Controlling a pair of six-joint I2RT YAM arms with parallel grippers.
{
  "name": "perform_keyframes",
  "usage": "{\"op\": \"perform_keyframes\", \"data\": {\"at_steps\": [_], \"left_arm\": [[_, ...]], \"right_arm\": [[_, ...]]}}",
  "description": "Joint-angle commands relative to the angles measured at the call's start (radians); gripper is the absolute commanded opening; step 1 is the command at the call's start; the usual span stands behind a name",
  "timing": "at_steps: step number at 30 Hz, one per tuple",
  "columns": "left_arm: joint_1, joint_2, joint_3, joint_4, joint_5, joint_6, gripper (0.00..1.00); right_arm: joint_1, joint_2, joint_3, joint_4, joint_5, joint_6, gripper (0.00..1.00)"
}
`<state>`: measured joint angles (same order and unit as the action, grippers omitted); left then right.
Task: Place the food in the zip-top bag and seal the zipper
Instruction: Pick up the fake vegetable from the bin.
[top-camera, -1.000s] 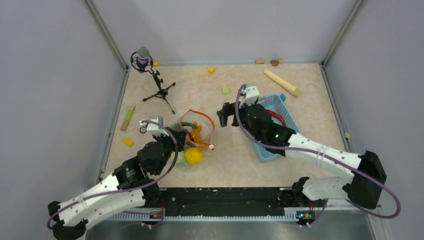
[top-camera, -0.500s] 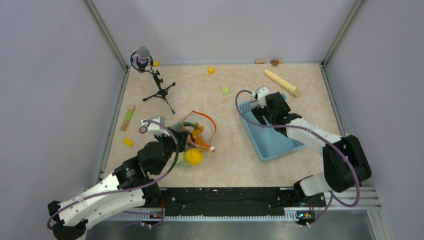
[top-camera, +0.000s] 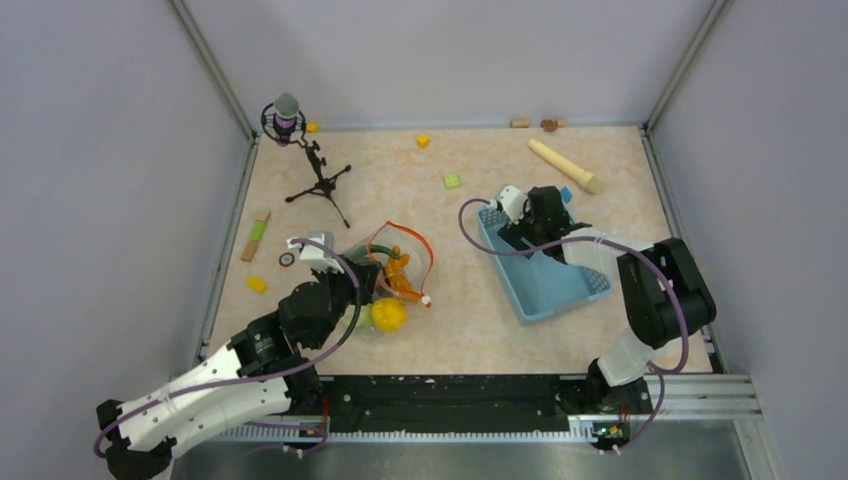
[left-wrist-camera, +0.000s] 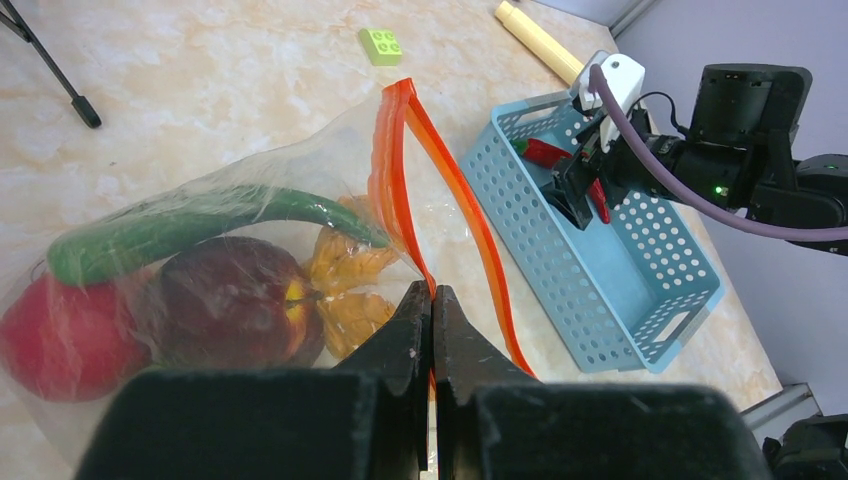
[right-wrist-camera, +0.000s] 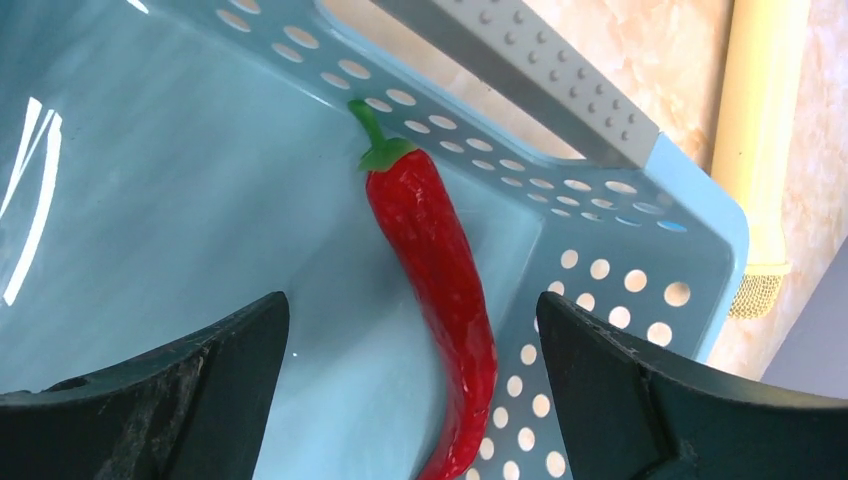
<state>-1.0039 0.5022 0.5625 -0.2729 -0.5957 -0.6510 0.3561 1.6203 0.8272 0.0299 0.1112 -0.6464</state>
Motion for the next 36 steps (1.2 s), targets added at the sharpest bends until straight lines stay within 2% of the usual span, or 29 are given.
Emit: {"op": "perform_keyframes", "data": {"at_steps": [1, 4, 7, 22, 28, 36], "left_arm": [[0.001, 0.010, 0.011, 0.058, 0.005, 0.020, 0.00], [0.001, 0.004, 0.012, 0.056, 0.010, 0.022, 0.00], [0.001, -0.004, 0.010, 0.059, 0.016, 0.020, 0.00], [0.001, -0.026, 0.007, 0.054, 0.026, 0.003, 0.00], [0.001, -0.049, 0.001, 0.055, 0.022, 0.001, 0.00], [0.001, -0.053, -0.004, 0.057, 0.017, 0.003, 0.00]], "right_arm": [[-0.028, 0.038, 0.053, 0.047, -0.051, -0.020, 0.89], [-0.038, 0.045, 0.073, -0.015, -0.122, -0.038, 0.82], [-0.051, 0.047, 0.069, -0.024, -0.190, -0.038, 0.81], [-0.079, 0.064, 0.081, -0.159, -0.320, -0.031, 0.73], [-0.079, 0.041, 0.076, -0.201, -0.324, -0.034, 0.69], [-0.080, -0.009, 0.024, -0.170, -0.294, -0.054, 0.64]]}}
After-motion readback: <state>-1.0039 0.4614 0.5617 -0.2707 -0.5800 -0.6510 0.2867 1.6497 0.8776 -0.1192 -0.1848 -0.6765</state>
